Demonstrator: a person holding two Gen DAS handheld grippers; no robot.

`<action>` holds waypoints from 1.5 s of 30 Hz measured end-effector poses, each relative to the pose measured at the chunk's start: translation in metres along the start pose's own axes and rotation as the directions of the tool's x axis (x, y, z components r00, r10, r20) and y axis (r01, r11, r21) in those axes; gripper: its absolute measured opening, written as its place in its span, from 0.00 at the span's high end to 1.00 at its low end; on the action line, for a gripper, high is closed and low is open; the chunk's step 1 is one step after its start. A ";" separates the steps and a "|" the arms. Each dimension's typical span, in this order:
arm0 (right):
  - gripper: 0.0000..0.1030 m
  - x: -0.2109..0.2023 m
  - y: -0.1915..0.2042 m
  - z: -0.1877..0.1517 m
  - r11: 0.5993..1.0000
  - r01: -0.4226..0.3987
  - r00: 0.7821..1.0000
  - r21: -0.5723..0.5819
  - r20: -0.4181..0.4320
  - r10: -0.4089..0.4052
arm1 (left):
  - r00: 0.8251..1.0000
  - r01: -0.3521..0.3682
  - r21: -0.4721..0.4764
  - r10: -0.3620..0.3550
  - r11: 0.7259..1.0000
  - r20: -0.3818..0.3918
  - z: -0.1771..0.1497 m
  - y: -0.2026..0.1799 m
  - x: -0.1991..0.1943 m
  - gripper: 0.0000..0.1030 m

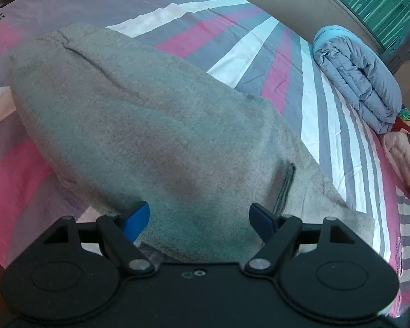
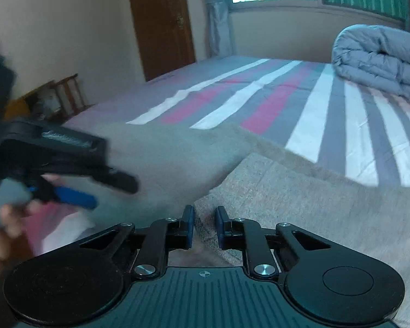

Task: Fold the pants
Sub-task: 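Open the right gripper to lay the hem onto the pants, then grasp the pants edge with the left gripper and lift it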

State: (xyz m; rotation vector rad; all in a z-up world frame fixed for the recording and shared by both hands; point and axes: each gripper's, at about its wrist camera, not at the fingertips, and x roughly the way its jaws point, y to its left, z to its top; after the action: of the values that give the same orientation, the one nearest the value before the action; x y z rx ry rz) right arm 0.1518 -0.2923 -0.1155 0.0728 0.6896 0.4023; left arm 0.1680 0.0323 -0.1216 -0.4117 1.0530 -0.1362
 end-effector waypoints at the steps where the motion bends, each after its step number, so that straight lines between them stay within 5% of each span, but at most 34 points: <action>1: 0.84 0.006 0.000 -0.005 1.000 -0.011 1.000 0.012 -0.020 0.012 | 1.000 0.001 0.003 -0.001 1.000 0.002 -0.001 0.000 -0.001 0.29; 4: 0.78 0.009 0.002 -0.008 1.000 -0.006 0.999 0.030 -0.050 0.008 | 1.000 0.004 0.001 -0.004 1.000 0.003 0.000 0.002 -0.005 0.29; 5: 0.68 0.004 0.002 -0.003 0.999 -0.013 0.999 0.041 -0.045 0.014 | 1.000 0.007 -0.006 -0.007 1.000 0.005 0.001 0.004 -0.007 0.29; 7: 0.58 -0.017 -0.005 0.007 0.994 -0.074 0.996 0.081 0.048 0.071 | 1.000 0.012 -0.028 -0.012 1.000 0.010 0.005 0.010 -0.012 0.29; 10: 0.58 -0.029 -0.023 0.015 0.994 0.079 0.992 0.070 0.088 -0.085 | 0.998 -0.026 -0.057 0.029 0.998 0.054 0.012 0.024 -0.028 0.26; 13: 0.58 -0.023 -0.055 0.010 0.965 0.234 0.970 0.117 0.036 -0.240 | 0.992 -0.061 -0.115 0.073 0.991 0.107 0.024 0.051 -0.043 0.21; 16: 0.58 -0.013 -0.066 0.003 0.955 0.215 0.975 0.204 0.002 -0.220 | 0.979 -0.115 -0.221 0.148 0.969 0.140 0.035 0.084 -0.051 0.21; 19: 0.51 0.012 -0.044 -0.005 0.968 0.239 0.970 0.076 -0.050 -0.236 | 0.975 -0.130 -0.322 0.181 0.938 0.132 0.042 0.116 -0.049 0.21; 23: 0.33 0.018 -0.044 -0.003 0.965 0.215 0.977 0.149 -0.037 -0.212 | 0.992 -0.058 -0.423 0.101 0.904 0.080 0.047 0.144 -0.030 0.24; 28: 0.33 0.019 -0.048 -0.002 0.969 0.194 0.981 0.150 -0.024 -0.192 | 0.995 0.071 -0.516 -0.028 0.853 0.091 0.046 0.164 0.000 0.24; 33: 0.32 0.015 -0.050 -0.010 0.968 0.182 0.983 0.171 -0.016 -0.182 | 0.960 0.278 -0.580 -0.204 0.765 0.191 0.050 0.185 0.025 0.23; 39: 0.30 0.016 -0.051 -0.012 0.967 0.180 0.983 0.182 -0.006 -0.182 | 0.917 0.396 -0.579 -0.285 0.712 0.277 0.055 0.194 0.046 0.23; 42: 0.29 0.017 -0.051 -0.013 0.967 0.181 0.983 0.177 0.001 -0.184 | 0.878 0.478 -0.581 -0.336 0.659 0.342 0.053 0.194 0.054 0.39; 44: 0.29 0.017 -0.050 -0.014 0.967 0.184 0.982 0.174 0.003 -0.187 | 0.872 0.490 -0.595 -0.354 0.637 0.339 0.052 0.193 0.062 0.89; 45: 0.29 0.016 -0.049 -0.014 0.967 0.185 0.982 0.175 0.003 -0.189 | 0.876 0.482 -0.597 -0.346 0.641 0.336 0.051 0.193 0.065 0.89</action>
State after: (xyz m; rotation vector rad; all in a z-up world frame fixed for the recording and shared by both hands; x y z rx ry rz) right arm 0.1712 -0.3324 -0.1458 0.1752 0.7047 0.1593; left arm 0.2277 0.2028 -0.2283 -1.3164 0.7653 -0.1228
